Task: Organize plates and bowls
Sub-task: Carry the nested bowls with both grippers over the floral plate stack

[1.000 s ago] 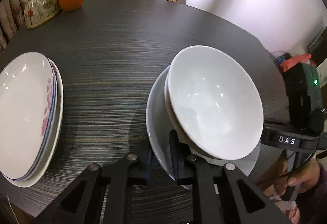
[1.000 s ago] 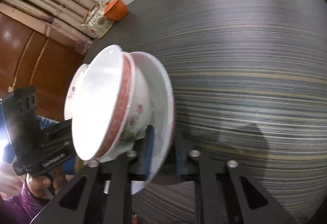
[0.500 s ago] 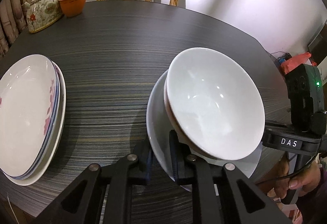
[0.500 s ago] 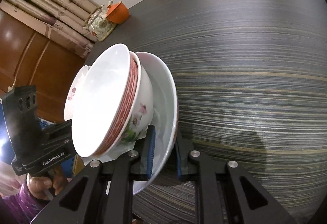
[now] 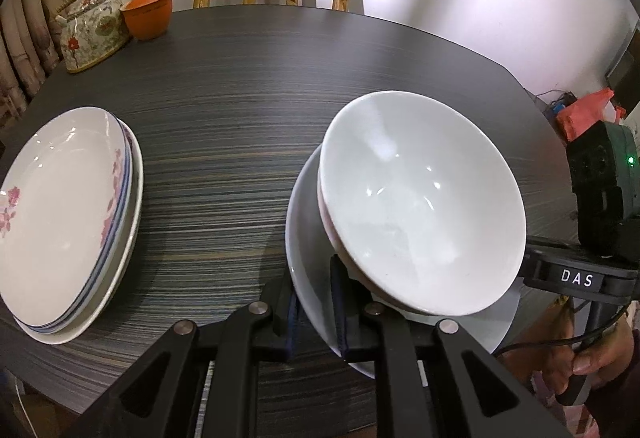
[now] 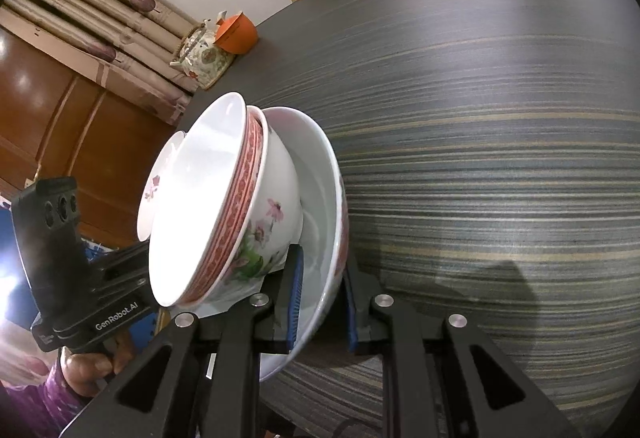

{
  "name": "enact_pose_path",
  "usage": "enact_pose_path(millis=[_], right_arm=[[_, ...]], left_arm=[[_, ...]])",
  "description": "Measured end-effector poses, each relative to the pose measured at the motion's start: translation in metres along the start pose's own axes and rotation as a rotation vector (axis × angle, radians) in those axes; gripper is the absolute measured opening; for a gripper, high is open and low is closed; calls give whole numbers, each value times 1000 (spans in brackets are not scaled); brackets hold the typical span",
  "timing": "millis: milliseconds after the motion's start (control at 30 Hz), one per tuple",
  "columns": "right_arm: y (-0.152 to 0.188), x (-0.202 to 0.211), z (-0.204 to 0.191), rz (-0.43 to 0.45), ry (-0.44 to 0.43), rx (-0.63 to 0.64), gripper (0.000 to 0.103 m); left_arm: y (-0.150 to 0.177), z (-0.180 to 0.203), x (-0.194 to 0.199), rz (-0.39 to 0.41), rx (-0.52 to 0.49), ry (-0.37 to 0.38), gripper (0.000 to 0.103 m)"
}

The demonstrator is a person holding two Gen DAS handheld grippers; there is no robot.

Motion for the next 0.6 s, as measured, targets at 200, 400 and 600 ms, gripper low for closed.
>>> enact_pose_path(millis=[200, 400, 600], right_arm=[[3, -1, -5, 10, -10, -4, 18], [4, 0, -10, 17, -18, -3, 18], [4, 2, -21, 20, -18, 11, 18]], left_arm=[[-2, -1, 9, 24, -8, -19, 13], [-7, -4, 18, 41, -6, -29, 12], [-9, -9, 30, 59, -3, -38, 12]])
Point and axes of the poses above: each gripper's, at about its wrist camera, not at the fingertips, and x roughly against the way its jaws point, z to its right, y to its underside, the point moved 9 cm from there along -x, roughly the way its jaws point, and after that the axes turned 4 degrees about -z, right-handed, at the moved point
